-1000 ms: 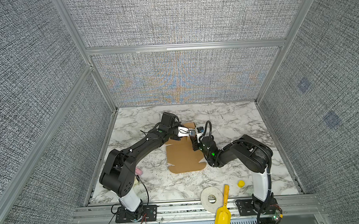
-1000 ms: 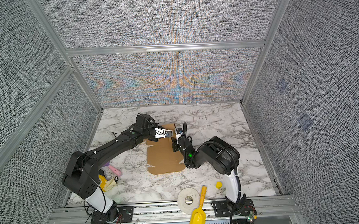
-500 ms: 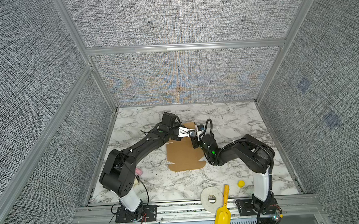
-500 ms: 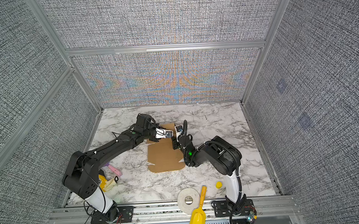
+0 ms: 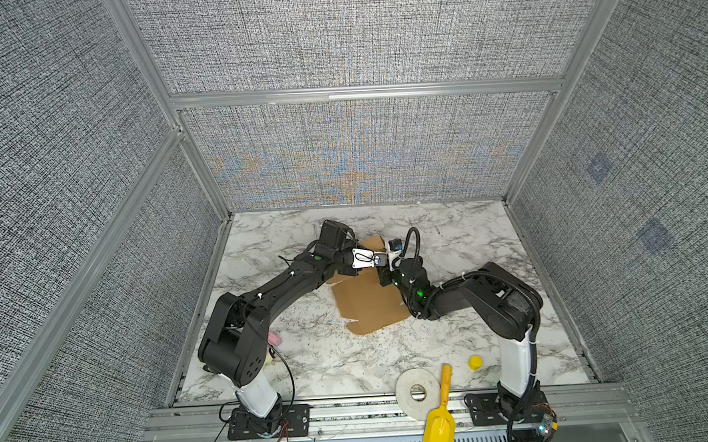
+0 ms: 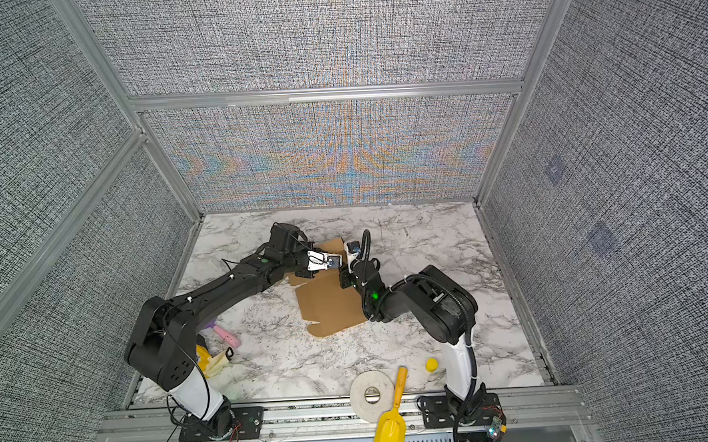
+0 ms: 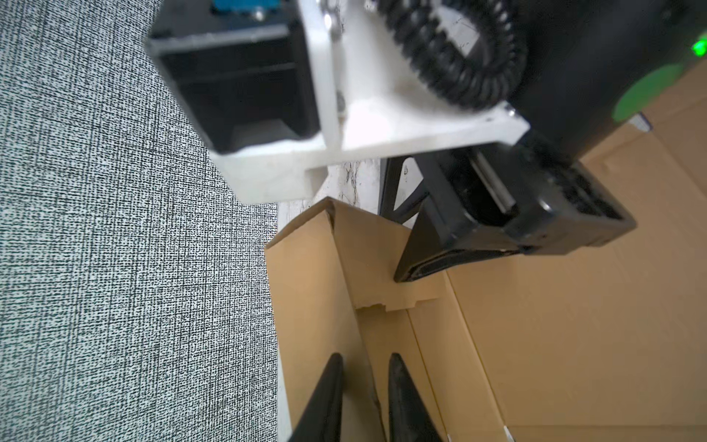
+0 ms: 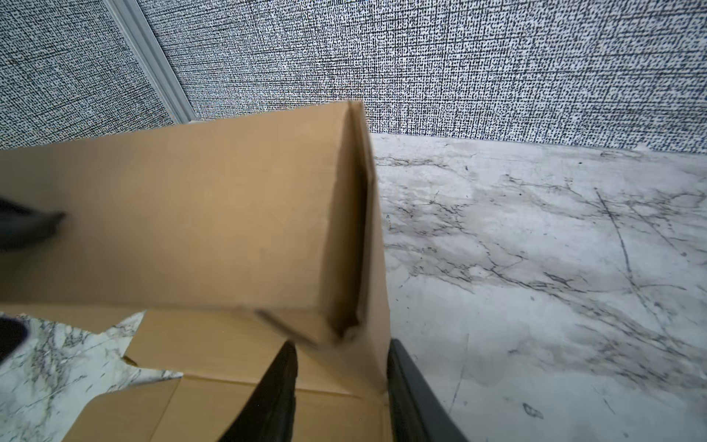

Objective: Fold the paper box

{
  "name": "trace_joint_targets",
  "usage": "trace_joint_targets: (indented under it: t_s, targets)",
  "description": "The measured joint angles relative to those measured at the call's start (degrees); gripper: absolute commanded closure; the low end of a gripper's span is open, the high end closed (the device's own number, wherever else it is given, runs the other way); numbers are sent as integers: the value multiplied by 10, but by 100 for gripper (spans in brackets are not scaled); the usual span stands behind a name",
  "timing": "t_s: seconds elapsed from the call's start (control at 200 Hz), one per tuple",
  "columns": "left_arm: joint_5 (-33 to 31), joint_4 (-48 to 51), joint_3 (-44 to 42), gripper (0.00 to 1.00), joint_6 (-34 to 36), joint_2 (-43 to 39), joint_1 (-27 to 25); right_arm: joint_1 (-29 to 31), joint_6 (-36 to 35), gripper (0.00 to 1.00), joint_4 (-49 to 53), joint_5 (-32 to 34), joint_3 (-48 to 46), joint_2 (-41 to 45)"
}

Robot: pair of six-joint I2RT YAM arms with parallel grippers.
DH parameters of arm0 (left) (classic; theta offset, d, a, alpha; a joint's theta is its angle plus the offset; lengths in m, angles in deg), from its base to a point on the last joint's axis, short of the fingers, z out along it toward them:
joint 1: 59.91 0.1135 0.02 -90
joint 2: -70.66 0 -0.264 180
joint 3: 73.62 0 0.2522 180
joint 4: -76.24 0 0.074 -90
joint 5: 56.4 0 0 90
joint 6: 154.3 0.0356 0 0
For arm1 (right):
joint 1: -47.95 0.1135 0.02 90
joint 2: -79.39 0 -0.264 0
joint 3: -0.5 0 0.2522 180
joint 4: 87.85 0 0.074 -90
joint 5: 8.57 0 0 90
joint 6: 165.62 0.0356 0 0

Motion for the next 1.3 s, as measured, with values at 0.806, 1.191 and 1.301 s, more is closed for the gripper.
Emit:
trace_joint_targets:
  t_s: [0.806,1.191,1.301]
  targets:
    - [-16,-11,4,75,-14,5,16,-6,-7,97,37,-35,11,5]
    - [-20,-13,1,75,-16,5,17,-8,-18,59,45,-42,1,22]
    - [-20,-13,1,75,-16,5,17,-16,-18,48,46,-44,-15,45]
